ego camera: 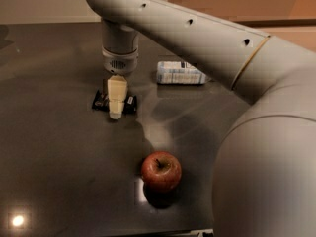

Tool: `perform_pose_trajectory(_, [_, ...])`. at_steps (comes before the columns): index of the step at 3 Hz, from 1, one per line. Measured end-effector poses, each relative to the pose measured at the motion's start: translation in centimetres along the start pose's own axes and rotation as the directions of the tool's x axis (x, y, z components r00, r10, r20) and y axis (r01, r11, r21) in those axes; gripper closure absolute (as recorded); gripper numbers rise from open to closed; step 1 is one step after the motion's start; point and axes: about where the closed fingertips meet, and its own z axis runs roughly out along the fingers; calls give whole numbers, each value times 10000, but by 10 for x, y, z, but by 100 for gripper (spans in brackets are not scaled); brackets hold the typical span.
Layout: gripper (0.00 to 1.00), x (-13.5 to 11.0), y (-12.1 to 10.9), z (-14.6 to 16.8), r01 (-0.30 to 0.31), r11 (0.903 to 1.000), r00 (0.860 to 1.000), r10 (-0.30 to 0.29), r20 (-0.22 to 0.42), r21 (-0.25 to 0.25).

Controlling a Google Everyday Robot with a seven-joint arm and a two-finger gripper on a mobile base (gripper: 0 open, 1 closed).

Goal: Pick rxbar chocolate

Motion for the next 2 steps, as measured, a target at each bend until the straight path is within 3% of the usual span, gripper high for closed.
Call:
perform_pose_trajectory(1, [0, -1, 2, 10, -188, 9997, 9997, 186, -149, -126])
perform_pose_trajectory(2, [18, 0, 2, 17, -437, 9989, 9986, 432, -310, -168])
